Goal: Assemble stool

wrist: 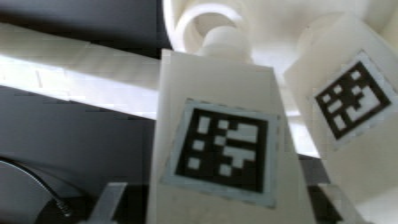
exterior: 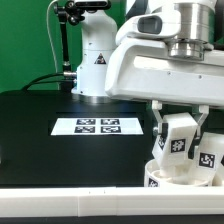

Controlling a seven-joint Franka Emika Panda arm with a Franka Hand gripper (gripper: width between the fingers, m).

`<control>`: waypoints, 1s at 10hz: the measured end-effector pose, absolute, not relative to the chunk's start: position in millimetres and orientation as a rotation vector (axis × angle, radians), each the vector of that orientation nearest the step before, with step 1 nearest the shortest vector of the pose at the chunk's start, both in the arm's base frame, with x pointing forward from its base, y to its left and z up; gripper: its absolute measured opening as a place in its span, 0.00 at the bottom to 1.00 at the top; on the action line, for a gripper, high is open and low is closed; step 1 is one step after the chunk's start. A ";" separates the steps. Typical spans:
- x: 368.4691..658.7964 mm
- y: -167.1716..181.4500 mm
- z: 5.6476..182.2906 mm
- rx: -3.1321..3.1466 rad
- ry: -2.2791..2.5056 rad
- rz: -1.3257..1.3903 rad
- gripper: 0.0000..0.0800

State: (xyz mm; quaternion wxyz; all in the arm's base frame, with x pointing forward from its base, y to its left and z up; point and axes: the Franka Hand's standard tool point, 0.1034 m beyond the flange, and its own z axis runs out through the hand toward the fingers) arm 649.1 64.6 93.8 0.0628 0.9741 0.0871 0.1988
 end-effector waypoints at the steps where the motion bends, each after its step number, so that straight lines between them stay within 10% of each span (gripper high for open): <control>1: 647.6 59.1 92.0 2.937 0.281 0.596 0.41; 10: 644.4 62.5 84.0 2.934 0.298 0.596 0.41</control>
Offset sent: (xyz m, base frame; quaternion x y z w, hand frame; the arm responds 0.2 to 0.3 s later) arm -0.0051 -0.0010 0.0067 0.0039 -0.0075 0.0057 0.9999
